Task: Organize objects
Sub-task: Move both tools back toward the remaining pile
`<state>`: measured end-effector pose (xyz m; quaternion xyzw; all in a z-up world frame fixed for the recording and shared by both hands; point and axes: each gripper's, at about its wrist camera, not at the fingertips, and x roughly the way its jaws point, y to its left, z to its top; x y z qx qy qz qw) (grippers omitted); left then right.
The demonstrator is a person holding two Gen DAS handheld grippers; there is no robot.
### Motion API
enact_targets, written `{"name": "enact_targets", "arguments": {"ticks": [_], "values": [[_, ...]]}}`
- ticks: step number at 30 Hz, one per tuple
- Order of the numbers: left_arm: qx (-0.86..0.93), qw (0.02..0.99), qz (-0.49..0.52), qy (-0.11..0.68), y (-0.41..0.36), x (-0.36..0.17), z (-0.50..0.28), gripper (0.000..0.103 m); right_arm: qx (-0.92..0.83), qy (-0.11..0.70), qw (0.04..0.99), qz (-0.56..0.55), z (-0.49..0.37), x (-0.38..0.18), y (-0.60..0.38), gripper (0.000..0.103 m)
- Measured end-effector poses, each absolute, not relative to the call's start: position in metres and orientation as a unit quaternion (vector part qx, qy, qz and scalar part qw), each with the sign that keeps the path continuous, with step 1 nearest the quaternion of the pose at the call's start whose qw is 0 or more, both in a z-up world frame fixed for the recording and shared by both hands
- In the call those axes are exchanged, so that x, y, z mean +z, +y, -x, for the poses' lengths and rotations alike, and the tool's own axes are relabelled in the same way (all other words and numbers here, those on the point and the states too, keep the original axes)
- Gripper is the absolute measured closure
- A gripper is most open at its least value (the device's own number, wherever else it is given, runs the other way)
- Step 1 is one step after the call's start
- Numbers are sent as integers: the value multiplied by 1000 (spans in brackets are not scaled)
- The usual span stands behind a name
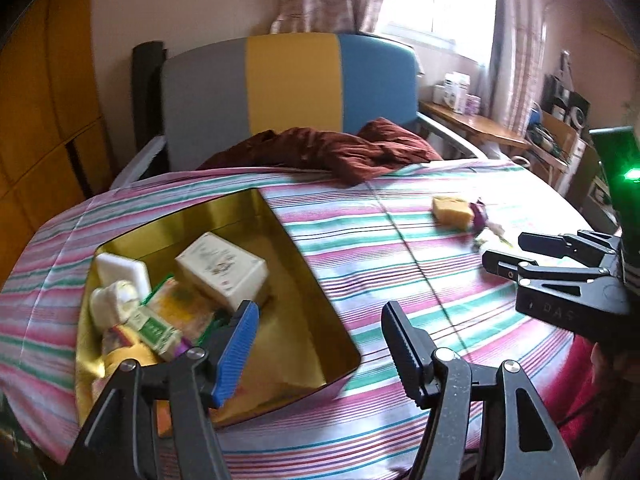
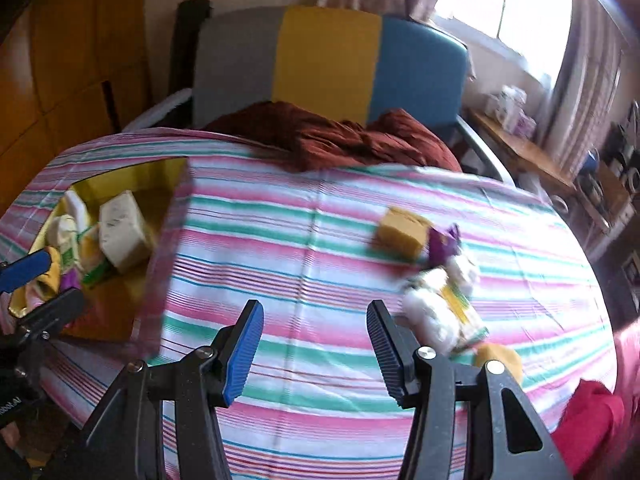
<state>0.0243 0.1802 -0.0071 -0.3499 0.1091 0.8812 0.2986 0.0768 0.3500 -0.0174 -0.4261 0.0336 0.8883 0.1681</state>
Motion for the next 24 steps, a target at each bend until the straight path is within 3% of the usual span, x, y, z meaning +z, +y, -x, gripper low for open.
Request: {"name": "enact_targets", "arguments": {"ticks": [15,21,24], "values": [[844,375,355,146,252,-16,-41,31,807,178,300,477,-153,-48,511,48],[819,406,379,146,287,-26,-39,31,783,305,295,455,-174,-62,549,48],[804,423,388,153,307,-32,-39,32,780,330,284,449,-177,-65,551,48]]}}
